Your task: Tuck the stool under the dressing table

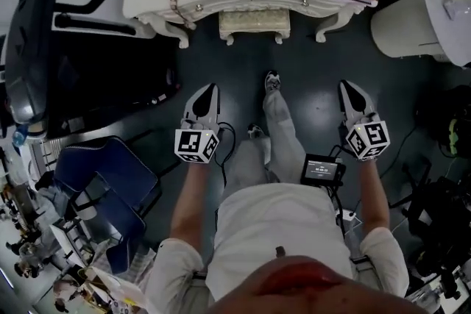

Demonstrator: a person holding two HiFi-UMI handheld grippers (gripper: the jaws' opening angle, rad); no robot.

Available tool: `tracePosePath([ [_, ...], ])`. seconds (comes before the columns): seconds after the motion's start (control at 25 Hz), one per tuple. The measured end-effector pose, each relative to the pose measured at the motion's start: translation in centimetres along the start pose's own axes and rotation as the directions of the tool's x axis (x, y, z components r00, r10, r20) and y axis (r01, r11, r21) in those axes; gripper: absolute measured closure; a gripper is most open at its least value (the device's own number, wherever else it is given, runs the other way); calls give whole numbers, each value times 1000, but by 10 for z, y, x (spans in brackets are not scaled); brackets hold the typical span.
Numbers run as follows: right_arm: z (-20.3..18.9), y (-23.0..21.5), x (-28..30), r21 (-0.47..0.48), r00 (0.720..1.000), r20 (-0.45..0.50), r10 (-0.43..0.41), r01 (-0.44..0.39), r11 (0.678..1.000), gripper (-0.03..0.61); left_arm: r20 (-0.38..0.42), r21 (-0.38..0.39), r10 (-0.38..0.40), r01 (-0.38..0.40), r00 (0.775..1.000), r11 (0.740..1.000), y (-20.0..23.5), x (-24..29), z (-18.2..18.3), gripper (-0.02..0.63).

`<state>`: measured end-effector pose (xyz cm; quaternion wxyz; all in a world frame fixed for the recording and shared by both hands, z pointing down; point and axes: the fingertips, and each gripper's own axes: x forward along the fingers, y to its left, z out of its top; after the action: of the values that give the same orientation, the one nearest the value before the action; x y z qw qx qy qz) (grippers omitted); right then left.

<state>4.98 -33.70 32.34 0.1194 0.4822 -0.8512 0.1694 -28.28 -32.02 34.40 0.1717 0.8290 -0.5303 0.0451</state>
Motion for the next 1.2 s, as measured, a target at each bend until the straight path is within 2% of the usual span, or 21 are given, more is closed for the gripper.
tracePosePath([
  [0.24, 64, 36, -76, -29, 997, 71, 21, -19, 999, 572, 75, 39, -67, 64, 995, 997, -40, -61, 75, 607],
  [0.44, 110, 62, -126, -100, 993, 105, 48, -37, 994, 572, 73, 98, -163, 155, 984, 983, -80, -109, 113, 606],
  [0.6, 142, 76, -162, -116, 986, 95, 135, -124, 986, 572, 142, 50, -157, 152, 977, 987, -91, -144, 151, 606],
  [0.68, 157, 77, -179, -74, 978, 94, 184, -178, 981, 572, 172, 38, -134, 130, 976, 991, -94, -157, 168, 606],
  [0.76, 174, 82, -194, -18, 966, 135, 222, -221, 975, 572, 207, 21, -122, 120, 971, 993, -103, -168, 183, 606],
  [0.88, 187, 99, -211, 23, 950, 205, 234, -244, 970, 572, 251, 9, -119, 121, 961, 993, -125, -178, 200, 606],
  [1.04, 186, 118, -227, 93, 931, 287, 227, -263, 960, 572, 292, 38, -146, 141, 945, 989, -171, -173, 220, 606],
  [1.2, 165, 132, -245, 120, 928, 273, 254, -295, 948, 572, 301, 36, -174, 171, 937, 985, -229, -172, 219, 606],
])
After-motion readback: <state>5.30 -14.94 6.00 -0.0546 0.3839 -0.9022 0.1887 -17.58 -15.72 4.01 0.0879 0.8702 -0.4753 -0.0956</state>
